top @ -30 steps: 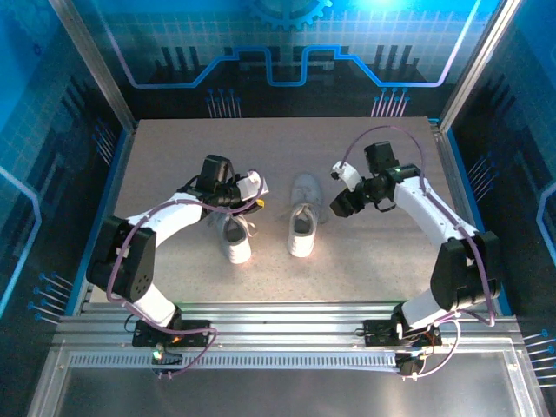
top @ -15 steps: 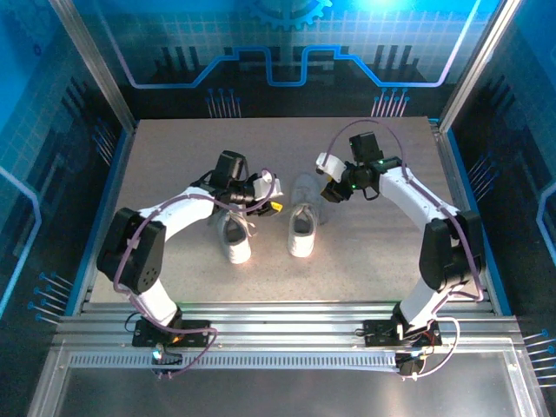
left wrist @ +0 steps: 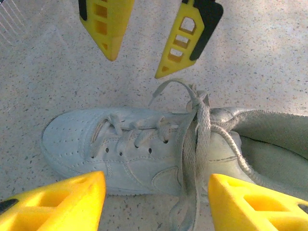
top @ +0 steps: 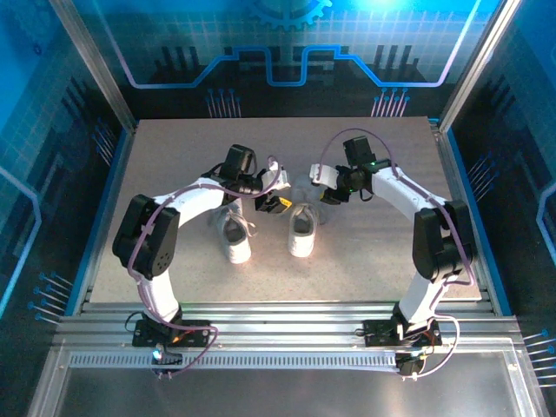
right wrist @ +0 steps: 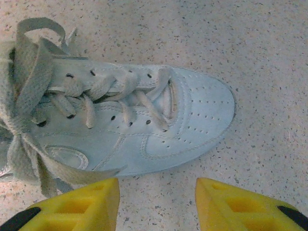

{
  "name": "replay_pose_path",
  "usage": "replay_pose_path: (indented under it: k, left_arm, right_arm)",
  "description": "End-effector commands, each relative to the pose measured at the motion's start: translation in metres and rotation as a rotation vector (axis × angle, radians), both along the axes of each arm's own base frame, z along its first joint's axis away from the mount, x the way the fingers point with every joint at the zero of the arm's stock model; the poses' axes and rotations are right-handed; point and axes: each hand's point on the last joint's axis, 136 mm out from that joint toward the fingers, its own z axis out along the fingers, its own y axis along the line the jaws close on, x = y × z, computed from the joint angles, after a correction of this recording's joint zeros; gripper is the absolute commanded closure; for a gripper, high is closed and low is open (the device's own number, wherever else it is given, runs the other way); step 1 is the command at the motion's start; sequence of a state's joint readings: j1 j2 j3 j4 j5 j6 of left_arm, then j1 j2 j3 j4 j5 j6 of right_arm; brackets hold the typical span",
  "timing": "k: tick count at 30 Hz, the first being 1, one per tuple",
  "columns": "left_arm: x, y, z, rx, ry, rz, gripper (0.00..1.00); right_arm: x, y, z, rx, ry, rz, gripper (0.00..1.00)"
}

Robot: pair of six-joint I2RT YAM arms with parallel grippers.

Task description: Tie the shoes

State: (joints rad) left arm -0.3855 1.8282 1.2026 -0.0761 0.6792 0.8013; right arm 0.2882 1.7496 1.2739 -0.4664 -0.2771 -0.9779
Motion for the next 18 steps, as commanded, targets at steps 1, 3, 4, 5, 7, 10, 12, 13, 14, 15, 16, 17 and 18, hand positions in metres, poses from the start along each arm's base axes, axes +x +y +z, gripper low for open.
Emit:
replay_pose_path:
  k: [1,3,4,5,7,10,12,13,14,15,16,17,18]
  left_arm:
    - [0.000,-0.008,0.009,-0.044,0.021,-0.030,0.41]
    - [0.001,-0.008,0.009,-0.042,0.021,-0.028,0.41]
    - [0.001,-0.008,0.008,-0.042,0.020,-0.027,0.41]
    - [0.002,-0.008,0.008,-0.041,0.022,-0.025,0.41]
    - [0.003,-0.008,0.008,-0.040,0.021,-0.021,0.41]
    - [0.004,-0.008,0.008,-0.042,0.026,-0.015,0.41]
    - [0.004,-0.008,0.009,-0.046,0.027,-0.012,0.41]
    - [0.004,-0.008,0.009,-0.047,0.028,-0.011,0.41]
    - [0.004,-0.008,0.010,-0.049,0.027,-0.011,0.41]
    - [0.004,-0.008,0.010,-0.051,0.025,-0.011,0.41]
    - [0.003,-0.008,0.010,-0.050,0.026,-0.010,0.41]
    - [0.003,-0.008,0.010,-0.050,0.025,-0.011,0.41]
    - [0.003,-0.007,0.011,-0.049,0.024,-0.010,0.41]
  right_arm:
    - [-0.003,0.006,-0.009,-0.027,-0.013,0.071,0.55]
    - [-0.005,0.007,-0.012,-0.037,-0.009,0.082,0.55]
    - [-0.005,0.007,-0.015,-0.044,-0.008,0.089,0.56]
    - [-0.007,0.009,-0.016,-0.046,-0.007,0.099,0.56]
    - [-0.009,0.012,-0.018,-0.048,0.000,0.110,0.56]
    - [-0.012,0.017,-0.021,-0.049,0.005,0.124,0.57]
    - [-0.013,0.022,-0.022,-0.044,0.002,0.134,0.58]
    - [-0.014,0.024,-0.022,-0.042,0.003,0.140,0.58]
    - [-0.015,0.027,-0.023,-0.040,0.006,0.147,0.58]
    - [-0.016,0.029,-0.024,-0.041,0.008,0.152,0.59]
    - [-0.019,0.030,-0.025,-0.042,0.013,0.159,0.59]
    - [-0.020,0.031,-0.026,-0.045,0.017,0.162,0.59]
    - [-0.022,0.030,-0.027,-0.043,0.021,0.161,0.59]
